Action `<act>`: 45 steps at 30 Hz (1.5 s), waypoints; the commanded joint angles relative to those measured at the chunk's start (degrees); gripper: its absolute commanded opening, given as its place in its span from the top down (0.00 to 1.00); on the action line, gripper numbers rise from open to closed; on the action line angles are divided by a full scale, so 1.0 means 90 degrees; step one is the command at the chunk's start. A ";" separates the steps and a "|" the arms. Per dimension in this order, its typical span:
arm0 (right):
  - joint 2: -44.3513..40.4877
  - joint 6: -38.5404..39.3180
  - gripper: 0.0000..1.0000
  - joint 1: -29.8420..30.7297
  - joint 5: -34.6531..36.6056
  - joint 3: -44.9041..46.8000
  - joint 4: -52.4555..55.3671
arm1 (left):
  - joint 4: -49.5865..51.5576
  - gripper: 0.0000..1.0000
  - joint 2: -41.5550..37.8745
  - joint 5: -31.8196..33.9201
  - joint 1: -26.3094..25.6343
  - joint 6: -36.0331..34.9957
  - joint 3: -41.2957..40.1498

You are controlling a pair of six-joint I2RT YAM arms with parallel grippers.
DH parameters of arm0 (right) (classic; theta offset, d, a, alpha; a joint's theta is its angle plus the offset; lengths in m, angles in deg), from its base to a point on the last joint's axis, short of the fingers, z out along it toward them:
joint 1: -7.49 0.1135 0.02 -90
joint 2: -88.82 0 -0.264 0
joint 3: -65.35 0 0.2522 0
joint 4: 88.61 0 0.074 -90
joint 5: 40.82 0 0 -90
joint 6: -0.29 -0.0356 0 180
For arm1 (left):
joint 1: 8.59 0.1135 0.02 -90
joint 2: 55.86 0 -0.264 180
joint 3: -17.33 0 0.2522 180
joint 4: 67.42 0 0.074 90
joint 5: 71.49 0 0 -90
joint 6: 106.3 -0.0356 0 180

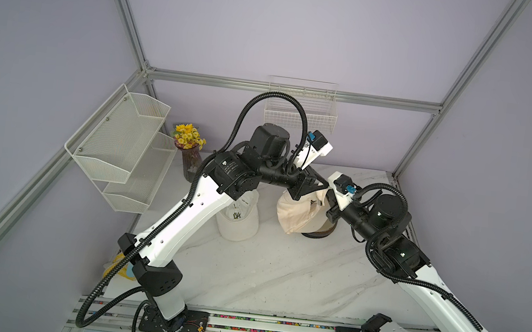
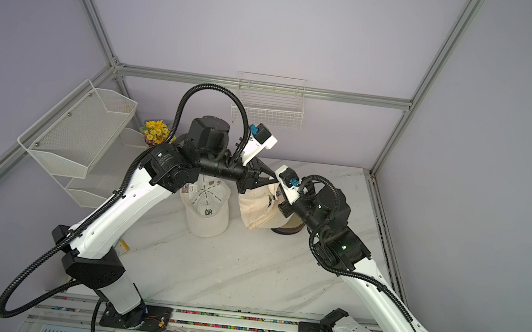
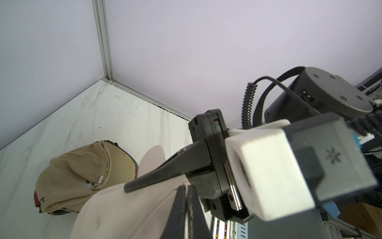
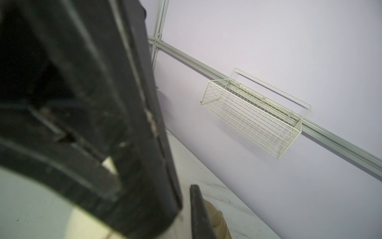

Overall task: Open the adjustable buckle of the baseball cap
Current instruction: Open the adjustable buckle on the baseball cap.

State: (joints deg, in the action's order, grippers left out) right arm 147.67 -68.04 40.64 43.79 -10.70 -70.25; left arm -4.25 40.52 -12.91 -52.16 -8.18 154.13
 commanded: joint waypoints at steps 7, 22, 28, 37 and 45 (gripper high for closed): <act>0.0251 -0.0908 1.00 -0.0001 0.0859 -0.0639 0.0072 | -0.0012 1.00 -0.0488 0.0146 -0.0129 0.0014 -0.0151; 0.1235 -0.1835 1.00 -0.0020 0.1268 -0.2846 0.0218 | -0.0782 1.00 -0.1236 0.0484 -0.0179 0.0286 -0.2512; 0.1203 -0.1958 1.00 -0.0021 0.1098 -0.2879 0.0418 | -0.0965 0.70 -0.1473 0.1187 -0.0211 0.0095 -0.2574; 0.1164 -0.2004 1.00 -0.0018 0.0864 -0.2855 0.0764 | -0.3091 0.41 -0.2666 0.3567 -0.0932 -0.0546 -0.4031; 0.1235 -0.2283 1.00 -0.0021 0.0939 -0.2935 0.1024 | -0.4079 0.35 -0.2966 0.5131 -0.1949 -0.1680 -0.4503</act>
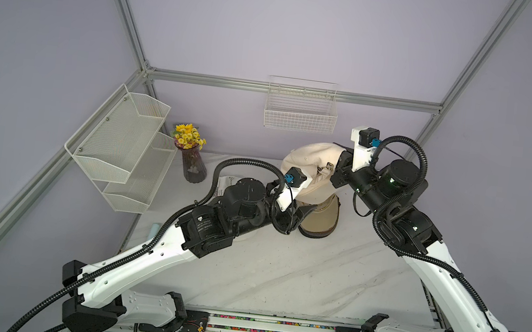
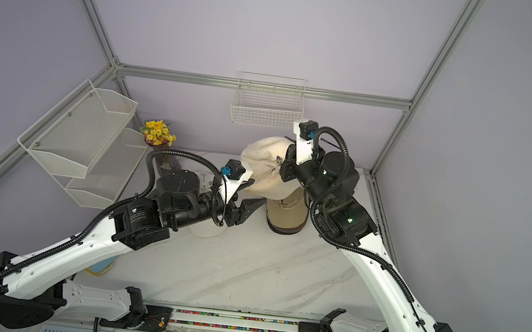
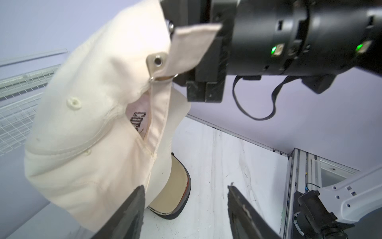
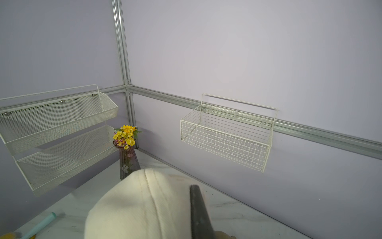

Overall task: Open the adjustable buckle of the baseball cap
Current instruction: Open the adjustable buckle on the baseball cap.

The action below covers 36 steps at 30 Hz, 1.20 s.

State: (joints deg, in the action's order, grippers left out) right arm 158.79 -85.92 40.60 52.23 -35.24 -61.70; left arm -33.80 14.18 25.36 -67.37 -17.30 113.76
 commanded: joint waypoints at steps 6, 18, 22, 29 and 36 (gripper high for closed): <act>0.0043 -0.0546 1.00 -0.0015 -0.0181 -0.0348 0.0243 | -0.1004 0.35 0.0297 0.1482 -0.0490 -0.1199 0.0124; -0.0039 -0.0918 1.00 -0.0004 -0.0339 -0.0311 0.0241 | -0.2412 0.45 0.0726 0.2183 -0.0491 -0.1835 0.0184; -0.0072 -0.1011 1.00 -0.0006 -0.0354 -0.0295 0.0293 | -0.2597 0.48 0.0833 0.2217 -0.0495 -0.1943 0.0246; -0.0147 -0.1105 1.00 -0.0006 -0.0413 -0.0235 0.0240 | -0.2645 0.53 0.1004 0.2236 -0.0480 -0.2000 0.0408; -0.0213 -0.1181 1.00 -0.0005 -0.0496 -0.0162 0.0220 | -0.2797 0.57 0.1136 0.2286 -0.0480 -0.2056 0.0509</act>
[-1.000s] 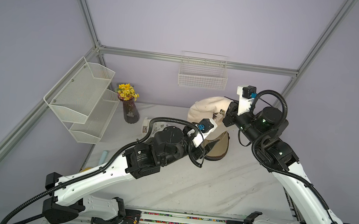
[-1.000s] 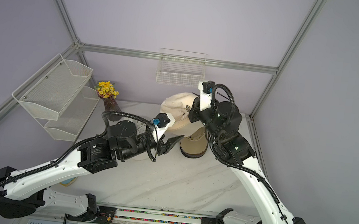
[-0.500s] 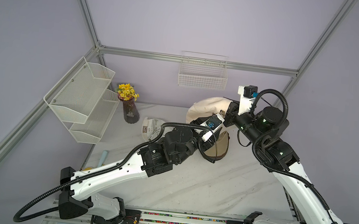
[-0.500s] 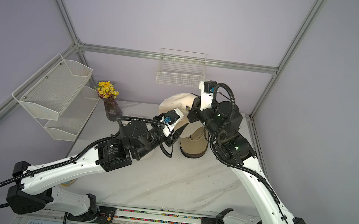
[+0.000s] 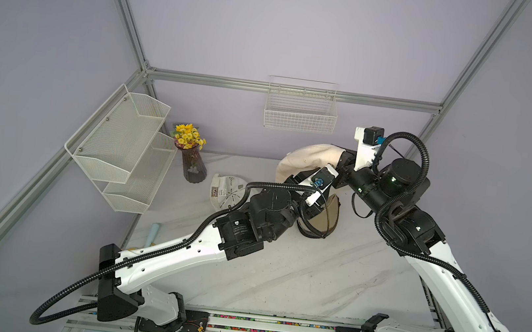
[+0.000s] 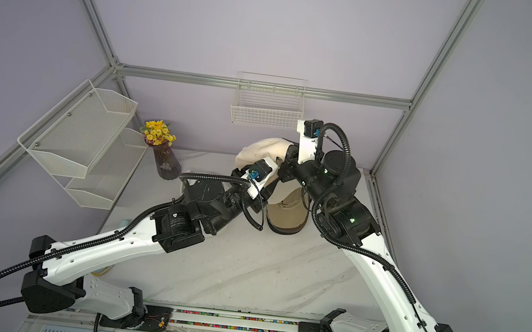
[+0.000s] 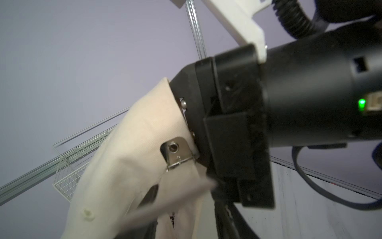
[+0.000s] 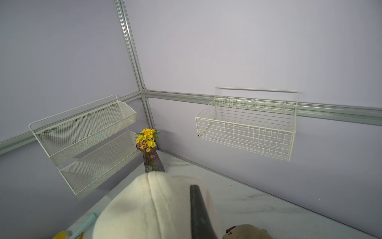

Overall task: Open the adjustable buckle of the baseball cap
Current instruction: Open the adjustable buckle on the baseball cap, then pull the adjustable strap on the baseball cap.

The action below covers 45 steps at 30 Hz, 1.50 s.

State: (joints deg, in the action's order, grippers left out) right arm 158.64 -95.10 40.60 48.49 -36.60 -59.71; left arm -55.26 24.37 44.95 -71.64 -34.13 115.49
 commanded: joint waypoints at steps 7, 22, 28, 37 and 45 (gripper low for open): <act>-0.0295 -0.0196 1.00 0.0002 -0.0143 0.0089 0.0037 | -0.0446 0.65 0.0022 0.0163 0.0022 -0.0266 0.0456; -0.0409 -0.0177 1.00 -0.0006 -0.0045 0.0179 0.0030 | -0.0475 1.00 0.0137 0.0133 0.0042 -0.0316 0.0391; -0.0449 -0.0163 1.00 -0.0004 0.0095 0.0223 0.0037 | -0.0497 1.00 -0.0148 0.0140 0.0042 -0.0378 0.0267; -0.0473 -0.0082 0.97 -0.0004 0.0268 0.0282 0.0161 | -0.0503 1.00 -0.0478 0.0171 0.0040 -0.0402 0.0028; -0.0498 0.0163 0.58 -0.0005 -0.0227 0.0402 0.0229 | -0.0315 1.00 -0.0520 0.0172 0.0042 -0.0397 0.0141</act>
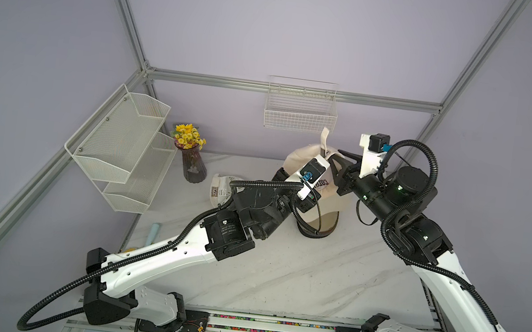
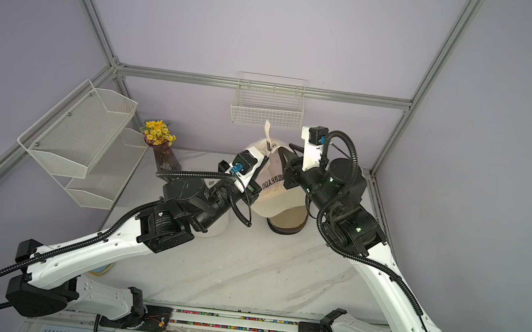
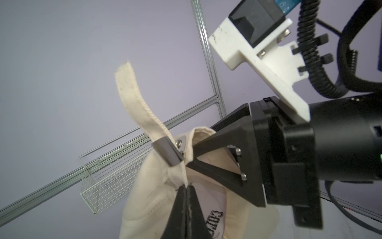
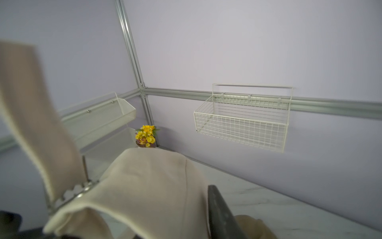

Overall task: Open the adjustable buckle of the baseball cap
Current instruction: Pull the adjustable strap on the baseball cap.

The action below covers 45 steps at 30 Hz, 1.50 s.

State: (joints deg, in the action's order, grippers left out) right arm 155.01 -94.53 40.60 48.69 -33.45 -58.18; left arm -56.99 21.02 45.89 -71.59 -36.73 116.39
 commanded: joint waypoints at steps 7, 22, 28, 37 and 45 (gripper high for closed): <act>-0.0196 0.0244 0.56 -0.0003 -0.0496 0.0041 0.0092 | -0.0087 1.00 -0.0108 0.0082 0.0037 -0.0099 0.0083; -0.0039 0.0291 1.00 -0.0005 -0.0540 -0.0256 0.0066 | 0.0529 1.00 -0.0046 -0.0033 0.0038 0.0310 0.0035; 0.0125 0.0400 1.00 -0.0006 -0.0033 -0.0702 0.0075 | 0.0643 1.00 -0.0176 -0.0014 0.0037 0.0542 -0.0286; 0.0385 0.0597 1.00 -0.0006 0.0321 -0.1065 0.0063 | 0.0634 1.00 -0.0439 -0.0005 0.0037 0.0753 -0.0693; 0.0594 0.0723 1.00 -0.0004 0.0455 -0.1404 0.0064 | 0.0668 1.00 -0.0672 -0.0100 0.0036 0.0967 -0.1043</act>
State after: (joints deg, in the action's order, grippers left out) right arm 160.10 -89.07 40.62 51.49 -43.81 -55.82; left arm -50.21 16.63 45.58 -71.50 -30.04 107.60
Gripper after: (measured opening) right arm 0.047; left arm 0.047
